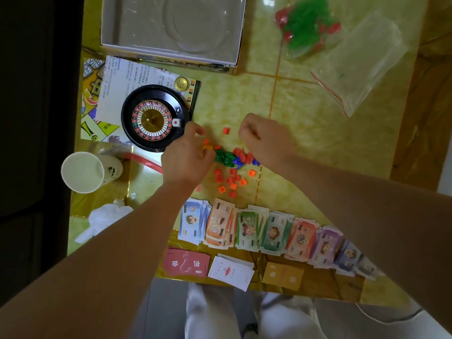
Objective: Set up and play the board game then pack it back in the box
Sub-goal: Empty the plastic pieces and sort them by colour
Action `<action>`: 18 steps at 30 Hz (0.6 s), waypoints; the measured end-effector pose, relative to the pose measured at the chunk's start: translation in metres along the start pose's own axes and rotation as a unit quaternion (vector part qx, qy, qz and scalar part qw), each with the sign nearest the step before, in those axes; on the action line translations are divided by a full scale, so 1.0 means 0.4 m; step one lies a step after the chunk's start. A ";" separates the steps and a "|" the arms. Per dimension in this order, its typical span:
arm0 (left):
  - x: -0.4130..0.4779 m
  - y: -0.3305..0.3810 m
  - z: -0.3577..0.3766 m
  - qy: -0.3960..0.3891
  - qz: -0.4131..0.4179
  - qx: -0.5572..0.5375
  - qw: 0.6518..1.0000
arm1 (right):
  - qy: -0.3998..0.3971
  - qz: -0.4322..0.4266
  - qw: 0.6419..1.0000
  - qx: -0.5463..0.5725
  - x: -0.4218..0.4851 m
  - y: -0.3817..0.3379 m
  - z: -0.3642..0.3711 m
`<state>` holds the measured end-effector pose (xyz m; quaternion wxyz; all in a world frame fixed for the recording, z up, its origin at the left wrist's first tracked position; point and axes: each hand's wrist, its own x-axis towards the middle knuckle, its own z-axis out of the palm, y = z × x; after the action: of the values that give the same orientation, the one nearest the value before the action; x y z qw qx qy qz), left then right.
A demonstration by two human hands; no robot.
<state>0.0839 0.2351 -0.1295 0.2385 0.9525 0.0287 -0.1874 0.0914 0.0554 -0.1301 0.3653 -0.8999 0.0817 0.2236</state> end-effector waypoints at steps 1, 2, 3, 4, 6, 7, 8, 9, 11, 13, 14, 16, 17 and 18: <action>0.000 -0.004 0.000 0.002 -0.009 -0.003 1.000 | -0.003 0.026 0.997 0.067 0.001 -0.002 -0.004; 0.001 -0.006 0.000 0.004 -0.017 -0.004 1.000 | -0.007 0.056 0.989 0.136 0.002 -0.004 -0.007; 0.004 -0.006 0.001 0.007 -0.027 -0.001 1.000 | -0.011 0.082 0.977 0.197 0.002 -0.006 -0.011; 0.007 -0.003 0.001 0.008 -0.039 0.006 0.999 | -0.017 0.101 0.965 0.241 0.002 -0.010 -0.015; 0.015 0.008 0.005 0.000 -0.069 0.022 0.997 | -0.026 0.127 0.947 0.294 0.001 -0.018 -0.023; 0.020 0.013 0.010 -0.006 -0.085 0.028 0.996 | -0.027 0.135 0.940 0.313 -0.001 -0.021 -0.029; 0.024 0.018 0.012 -0.011 -0.100 0.027 0.995 | -0.028 0.140 0.933 0.329 -0.004 -0.024 -0.032; 0.028 0.022 0.012 -0.012 -0.110 0.020 0.994 | -0.027 0.143 0.929 0.340 -0.007 -0.025 -0.034; 0.034 0.028 0.013 -0.009 -0.107 0.000 0.994 | -0.026 0.141 0.931 0.335 -0.015 -0.019 -0.035; 0.031 0.035 0.008 0.005 -0.118 -0.045 0.992 | -0.029 0.139 0.941 0.308 -0.026 -0.008 -0.033; 0.025 0.035 0.004 0.014 -0.137 -0.091 0.986 | -0.030 0.137 0.946 0.292 -0.037 -0.006 -0.031; 0.021 0.033 -0.001 0.024 -0.192 -0.262 0.945 | -0.038 0.138 0.950 0.278 -0.049 0.004 -0.027; 0.017 0.029 -0.008 0.022 -0.216 -0.355 0.909 | -0.041 0.140 0.949 0.280 -0.060 0.008 -0.022; 0.012 0.025 -0.015 0.012 -0.236 -0.428 0.872 | -0.044 0.137 0.950 0.278 -0.069 0.016 -0.014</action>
<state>0.0917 0.2289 -0.1219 0.5713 0.7243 0.3328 -0.1957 0.0669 0.0464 -0.1177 0.5701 -0.7320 0.2475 0.2792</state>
